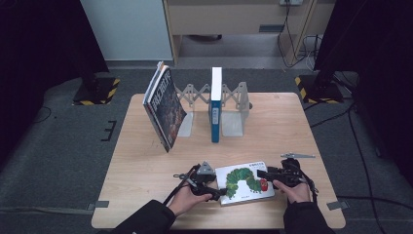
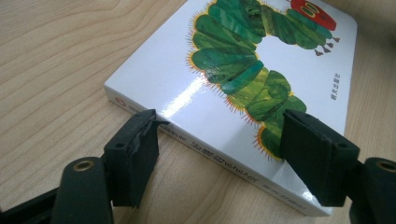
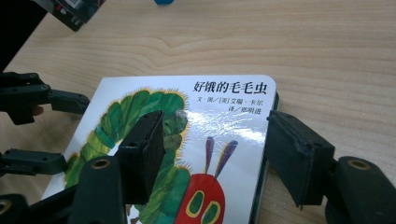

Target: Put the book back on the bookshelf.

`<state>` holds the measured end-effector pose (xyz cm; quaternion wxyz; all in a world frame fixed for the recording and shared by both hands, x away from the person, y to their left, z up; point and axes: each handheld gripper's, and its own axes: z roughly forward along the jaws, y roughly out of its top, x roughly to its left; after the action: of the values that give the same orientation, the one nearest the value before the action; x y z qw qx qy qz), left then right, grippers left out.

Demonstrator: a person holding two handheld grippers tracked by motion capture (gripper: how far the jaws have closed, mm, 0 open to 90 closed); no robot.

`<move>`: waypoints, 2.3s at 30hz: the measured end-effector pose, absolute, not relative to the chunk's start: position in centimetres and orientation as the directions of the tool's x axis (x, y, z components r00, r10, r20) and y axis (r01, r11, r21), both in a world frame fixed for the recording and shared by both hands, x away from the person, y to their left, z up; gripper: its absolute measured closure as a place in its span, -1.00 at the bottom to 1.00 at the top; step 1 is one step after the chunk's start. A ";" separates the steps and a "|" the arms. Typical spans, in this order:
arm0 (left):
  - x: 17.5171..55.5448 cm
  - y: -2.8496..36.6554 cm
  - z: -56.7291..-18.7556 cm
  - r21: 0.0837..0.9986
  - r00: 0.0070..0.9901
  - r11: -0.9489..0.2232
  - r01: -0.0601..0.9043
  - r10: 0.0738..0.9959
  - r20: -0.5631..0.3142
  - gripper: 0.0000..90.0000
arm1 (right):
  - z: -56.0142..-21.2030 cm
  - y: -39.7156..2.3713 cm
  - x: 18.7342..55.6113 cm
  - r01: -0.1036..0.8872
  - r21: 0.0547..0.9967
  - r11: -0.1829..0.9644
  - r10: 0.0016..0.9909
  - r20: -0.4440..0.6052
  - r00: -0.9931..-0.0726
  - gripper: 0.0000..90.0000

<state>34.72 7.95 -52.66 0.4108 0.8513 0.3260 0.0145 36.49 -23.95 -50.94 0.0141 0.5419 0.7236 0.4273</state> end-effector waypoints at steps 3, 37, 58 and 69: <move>34.7 8.0 -52.7 0.709 0.786 -0.448 0.545 0.567 -0.247 -0.41 | -50.8 -24.0 36.4 0.764 0.644 0.033 0.789 0.452 -0.415 -0.18; 34.7 8.0 -53.0 0.706 0.787 -0.441 0.555 0.554 -0.273 -0.62 | -50.2 -24.1 35.7 0.752 0.658 -0.034 0.744 0.519 -0.421 -0.30; 34.7 8.0 -53.1 0.713 0.794 -0.445 0.542 0.548 -0.262 -0.67 | -51.2 -23.2 35.6 0.820 0.563 0.104 0.735 0.512 -0.444 -0.32; 34.8 8.0 -53.1 0.711 0.794 -0.444 0.546 0.544 -0.270 -0.71 | -51.2 -23.5 36.7 0.804 0.586 0.098 0.714 0.522 -0.467 0.07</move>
<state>34.77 7.98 -53.07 0.4187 0.8496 0.3207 -0.0007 36.72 -23.54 -51.17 -0.0522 0.5135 0.7392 0.4327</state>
